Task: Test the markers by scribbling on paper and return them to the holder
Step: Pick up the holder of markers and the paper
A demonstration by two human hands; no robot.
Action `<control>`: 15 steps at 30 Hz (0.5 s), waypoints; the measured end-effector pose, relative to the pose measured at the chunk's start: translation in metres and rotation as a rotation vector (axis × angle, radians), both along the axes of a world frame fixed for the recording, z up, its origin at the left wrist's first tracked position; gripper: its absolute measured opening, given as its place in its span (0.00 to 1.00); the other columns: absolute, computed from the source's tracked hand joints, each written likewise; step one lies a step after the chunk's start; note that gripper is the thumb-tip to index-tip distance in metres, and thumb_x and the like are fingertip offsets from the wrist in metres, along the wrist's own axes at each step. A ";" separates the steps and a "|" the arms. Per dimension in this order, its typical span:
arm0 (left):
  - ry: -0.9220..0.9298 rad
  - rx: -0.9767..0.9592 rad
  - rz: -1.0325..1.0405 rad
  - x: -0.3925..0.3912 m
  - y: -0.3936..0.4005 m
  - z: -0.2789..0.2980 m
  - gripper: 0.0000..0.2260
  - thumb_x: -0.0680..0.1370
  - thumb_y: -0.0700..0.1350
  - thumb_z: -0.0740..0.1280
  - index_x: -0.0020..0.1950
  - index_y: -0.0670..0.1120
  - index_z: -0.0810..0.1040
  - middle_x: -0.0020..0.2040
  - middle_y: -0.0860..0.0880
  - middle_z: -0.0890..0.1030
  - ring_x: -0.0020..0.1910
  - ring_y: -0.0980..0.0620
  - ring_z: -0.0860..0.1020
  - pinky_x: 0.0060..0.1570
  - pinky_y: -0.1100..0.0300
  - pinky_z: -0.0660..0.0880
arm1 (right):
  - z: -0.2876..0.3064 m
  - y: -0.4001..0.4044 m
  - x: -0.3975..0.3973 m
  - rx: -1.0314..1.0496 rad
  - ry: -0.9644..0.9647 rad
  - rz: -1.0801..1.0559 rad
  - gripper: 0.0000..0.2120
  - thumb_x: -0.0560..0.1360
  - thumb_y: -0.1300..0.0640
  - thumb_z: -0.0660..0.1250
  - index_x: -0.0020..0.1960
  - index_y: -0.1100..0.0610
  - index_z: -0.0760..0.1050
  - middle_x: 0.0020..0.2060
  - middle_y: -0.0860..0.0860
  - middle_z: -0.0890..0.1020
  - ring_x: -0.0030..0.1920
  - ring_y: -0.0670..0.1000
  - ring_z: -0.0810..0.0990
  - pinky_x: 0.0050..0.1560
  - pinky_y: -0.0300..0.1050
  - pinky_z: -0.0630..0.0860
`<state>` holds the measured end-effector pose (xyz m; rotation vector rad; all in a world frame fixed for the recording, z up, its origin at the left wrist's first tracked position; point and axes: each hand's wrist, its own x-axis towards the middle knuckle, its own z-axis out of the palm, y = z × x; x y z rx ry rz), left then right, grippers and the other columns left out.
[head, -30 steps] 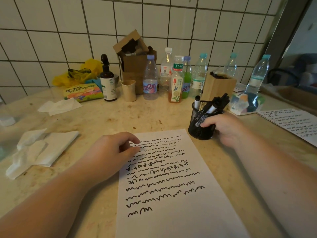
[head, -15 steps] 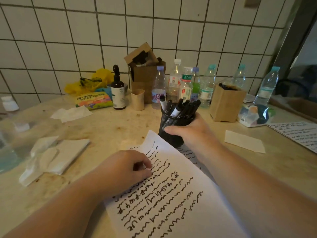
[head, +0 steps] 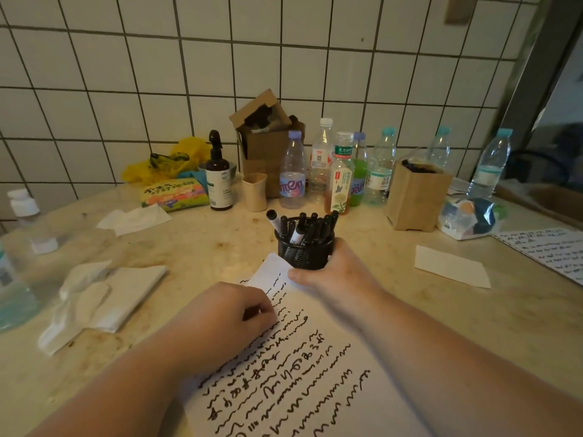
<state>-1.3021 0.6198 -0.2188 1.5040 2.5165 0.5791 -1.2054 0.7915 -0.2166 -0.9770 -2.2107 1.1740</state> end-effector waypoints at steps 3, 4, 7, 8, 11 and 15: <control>0.028 0.005 0.025 -0.002 -0.002 0.002 0.07 0.77 0.57 0.63 0.49 0.61 0.80 0.40 0.61 0.80 0.38 0.63 0.77 0.40 0.67 0.75 | 0.004 0.003 0.016 0.021 -0.189 0.029 0.44 0.65 0.50 0.78 0.75 0.50 0.62 0.62 0.48 0.78 0.58 0.51 0.77 0.52 0.46 0.73; 0.035 0.011 0.032 -0.002 -0.003 0.003 0.07 0.77 0.56 0.63 0.49 0.61 0.80 0.40 0.62 0.80 0.38 0.63 0.77 0.38 0.68 0.74 | 0.004 0.004 0.022 0.045 -0.246 0.039 0.42 0.66 0.50 0.77 0.75 0.50 0.61 0.61 0.48 0.78 0.58 0.51 0.78 0.53 0.47 0.75; 0.043 0.017 0.034 -0.003 -0.004 0.004 0.06 0.77 0.57 0.63 0.49 0.61 0.79 0.40 0.62 0.79 0.37 0.63 0.77 0.37 0.68 0.73 | 0.001 0.003 0.041 0.096 -0.343 0.077 0.30 0.68 0.51 0.75 0.68 0.48 0.71 0.53 0.48 0.82 0.51 0.50 0.81 0.52 0.50 0.80; 0.041 0.011 0.031 -0.003 -0.005 0.005 0.06 0.77 0.57 0.63 0.48 0.61 0.79 0.40 0.62 0.79 0.38 0.63 0.77 0.38 0.69 0.73 | 0.001 0.003 0.047 0.096 -0.376 0.094 0.26 0.68 0.51 0.76 0.64 0.46 0.74 0.52 0.48 0.82 0.49 0.50 0.82 0.49 0.49 0.80; 0.039 0.005 0.021 -0.002 -0.006 0.006 0.06 0.77 0.57 0.63 0.47 0.61 0.79 0.40 0.63 0.80 0.37 0.64 0.77 0.39 0.69 0.74 | 0.008 0.001 0.066 0.108 -0.533 0.200 0.14 0.68 0.48 0.78 0.52 0.45 0.79 0.45 0.45 0.83 0.44 0.47 0.83 0.43 0.44 0.79; 0.032 0.015 0.025 -0.003 -0.008 0.006 0.06 0.76 0.57 0.63 0.46 0.62 0.79 0.39 0.66 0.80 0.37 0.67 0.77 0.37 0.71 0.72 | 0.017 -0.001 0.088 0.181 -0.662 0.229 0.14 0.69 0.48 0.77 0.52 0.43 0.77 0.42 0.45 0.83 0.41 0.44 0.82 0.40 0.42 0.78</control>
